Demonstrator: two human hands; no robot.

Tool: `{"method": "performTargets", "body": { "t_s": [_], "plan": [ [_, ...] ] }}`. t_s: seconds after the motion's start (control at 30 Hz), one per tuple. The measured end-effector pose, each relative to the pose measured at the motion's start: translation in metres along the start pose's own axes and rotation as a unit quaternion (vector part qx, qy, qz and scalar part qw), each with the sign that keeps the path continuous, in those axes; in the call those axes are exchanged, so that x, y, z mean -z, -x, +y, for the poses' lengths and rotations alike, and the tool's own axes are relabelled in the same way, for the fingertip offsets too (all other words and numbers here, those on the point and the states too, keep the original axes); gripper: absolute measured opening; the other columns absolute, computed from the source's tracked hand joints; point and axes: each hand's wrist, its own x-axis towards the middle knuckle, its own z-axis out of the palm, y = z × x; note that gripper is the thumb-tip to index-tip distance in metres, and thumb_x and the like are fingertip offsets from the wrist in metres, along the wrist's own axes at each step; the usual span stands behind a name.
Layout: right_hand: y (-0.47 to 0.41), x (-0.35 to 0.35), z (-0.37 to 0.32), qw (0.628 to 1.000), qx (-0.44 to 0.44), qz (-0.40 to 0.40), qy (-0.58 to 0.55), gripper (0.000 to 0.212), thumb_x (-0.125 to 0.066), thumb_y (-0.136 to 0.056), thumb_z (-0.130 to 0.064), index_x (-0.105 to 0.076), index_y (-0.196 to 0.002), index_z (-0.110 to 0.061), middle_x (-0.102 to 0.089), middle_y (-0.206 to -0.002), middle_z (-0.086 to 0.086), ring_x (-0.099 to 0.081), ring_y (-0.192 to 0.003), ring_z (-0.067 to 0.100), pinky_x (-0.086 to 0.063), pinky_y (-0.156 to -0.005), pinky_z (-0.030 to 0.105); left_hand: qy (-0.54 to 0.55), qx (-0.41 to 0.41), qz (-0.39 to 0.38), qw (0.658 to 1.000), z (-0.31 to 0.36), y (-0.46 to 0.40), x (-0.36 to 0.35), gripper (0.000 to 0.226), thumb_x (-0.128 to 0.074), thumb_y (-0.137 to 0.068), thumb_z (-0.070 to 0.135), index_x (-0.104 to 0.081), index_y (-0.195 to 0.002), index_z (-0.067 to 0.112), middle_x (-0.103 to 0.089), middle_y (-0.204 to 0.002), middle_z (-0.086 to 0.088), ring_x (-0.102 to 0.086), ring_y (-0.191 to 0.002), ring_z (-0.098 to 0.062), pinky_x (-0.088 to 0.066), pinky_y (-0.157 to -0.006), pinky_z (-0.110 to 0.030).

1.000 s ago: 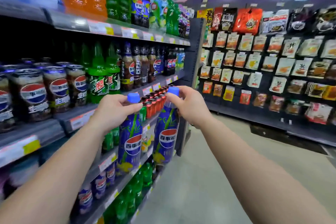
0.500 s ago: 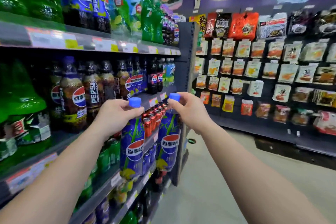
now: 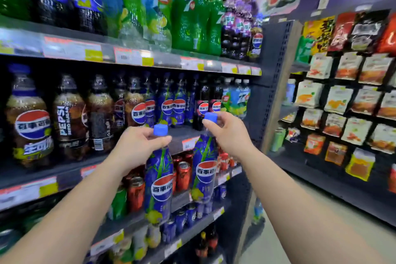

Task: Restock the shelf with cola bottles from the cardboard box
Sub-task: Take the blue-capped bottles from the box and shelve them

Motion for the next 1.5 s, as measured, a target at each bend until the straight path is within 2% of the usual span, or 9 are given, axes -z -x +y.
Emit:
{"method": "performTargets", "body": {
  "t_s": [0.13, 0.27, 0.33, 0.5, 0.67, 0.8, 1.07, 1.23, 1.5],
  "plan": [
    [-0.052, -0.011, 0.019, 0.999, 0.038, -0.012, -0.029, 0.022, -0.065, -0.088, -0.035, -0.067, -0.098, -0.015, -0.068, -0.083, -0.002, -0.062, -0.079, 0.016, -0.046, -0.068, 0.028, -0.015, 0.011, 0.03, 0.999, -0.003, -0.019, -0.008, 0.01, -0.079, -0.075, 0.021, -0.075, -0.082, 0.015, -0.071, -0.06, 0.01, -0.057, -0.05, 0.005, -0.043, -0.048, -0.009],
    [-0.107, -0.027, 0.02, 0.995, 0.069, -0.011, -0.074, 0.017, -0.065, -0.088, -0.034, -0.066, -0.096, -0.02, -0.066, -0.075, -0.008, -0.062, -0.069, 0.011, -0.044, -0.061, 0.02, -0.035, 0.014, 0.056, 0.998, -0.009, -0.043, -0.001, 0.006, -0.079, -0.075, 0.025, -0.077, -0.075, 0.02, -0.074, -0.068, 0.007, -0.063, -0.06, 0.001, -0.051, -0.061, -0.021],
    [-0.132, -0.037, 0.016, 0.991, 0.079, -0.01, -0.106, 0.02, -0.065, -0.088, -0.035, -0.066, -0.099, -0.019, -0.069, -0.082, -0.004, -0.067, -0.074, 0.011, -0.046, -0.065, 0.025, -0.059, -0.004, 0.07, 0.996, -0.008, -0.054, 0.002, 0.011, -0.079, -0.075, 0.027, -0.075, -0.064, 0.025, -0.069, -0.058, 0.012, -0.056, -0.051, 0.006, -0.044, -0.052, -0.01],
    [-0.174, -0.065, 0.014, 0.982, 0.126, 0.033, -0.138, 0.009, -0.067, -0.086, -0.032, -0.061, -0.082, -0.027, -0.059, -0.065, -0.018, -0.053, -0.057, -0.015, -0.038, -0.057, 0.005, -0.061, 0.014, 0.103, 0.993, -0.005, -0.071, 0.008, 0.012, -0.08, -0.072, 0.031, -0.077, -0.077, 0.021, -0.075, -0.069, 0.002, -0.059, -0.056, -0.003, -0.047, -0.054, -0.02],
    [-0.192, -0.082, 0.017, 0.973, 0.163, 0.04, -0.156, 0.019, -0.065, -0.085, -0.036, -0.054, -0.069, -0.033, -0.057, -0.062, -0.017, -0.052, -0.059, -0.008, -0.037, -0.058, 0.009, -0.087, 0.014, 0.146, 0.985, -0.001, -0.073, 0.006, 0.008, -0.08, -0.072, 0.029, -0.078, -0.079, 0.027, -0.077, -0.081, -0.001, -0.062, -0.069, -0.004, -0.052, -0.074, -0.029],
    [-0.197, -0.091, 0.022, 0.961, 0.197, 0.022, -0.191, 0.009, -0.064, -0.085, -0.039, -0.059, -0.08, -0.033, -0.061, -0.067, -0.019, -0.056, -0.068, -0.006, -0.038, -0.059, 0.008, -0.124, 0.037, 0.173, 0.976, 0.006, -0.07, -0.001, 0.019, -0.079, -0.069, 0.038, -0.077, -0.08, 0.022, -0.076, -0.08, 0.002, -0.064, -0.07, -0.002, -0.05, -0.071, -0.026],
    [-0.221, -0.113, 0.027, 0.958, 0.158, -0.089, -0.223, 0.017, -0.067, -0.084, -0.04, -0.056, -0.084, -0.028, -0.061, -0.076, -0.014, -0.058, -0.072, 0.008, -0.045, -0.067, 0.03, -0.131, 0.077, 0.208, 0.966, 0.012, -0.062, -0.022, 0.022, -0.079, -0.071, 0.035, -0.077, -0.081, 0.016, -0.076, -0.084, -0.009, -0.065, -0.073, -0.013, -0.054, -0.082, -0.046],
    [-0.226, -0.134, 0.023, 0.934, 0.145, -0.184, -0.268, 0.029, -0.068, -0.085, -0.03, -0.056, -0.111, -0.023, -0.065, -0.097, -0.004, -0.065, -0.083, 0.016, -0.054, -0.081, 0.039, -0.14, 0.09, 0.231, 0.959, 0.018, -0.061, -0.026, 0.034, -0.08, -0.068, 0.039, -0.075, -0.082, 0.009, -0.074, -0.085, -0.016, -0.065, -0.072, -0.015, -0.054, -0.083, -0.046],
    [-0.227, -0.142, 0.029, 0.923, 0.131, -0.218, -0.289, 0.063, -0.072, -0.082, -0.034, -0.045, -0.137, -0.019, -0.06, -0.11, -0.005, -0.063, -0.095, 0.019, -0.052, -0.092, 0.045, -0.131, 0.082, 0.267, 0.951, 0.019, -0.067, -0.027, 0.016, -0.08, -0.073, 0.028, -0.076, -0.076, 0.013, -0.076, -0.074, -0.002, -0.066, -0.064, -0.004, -0.049, -0.055, -0.012]
  ]
}}
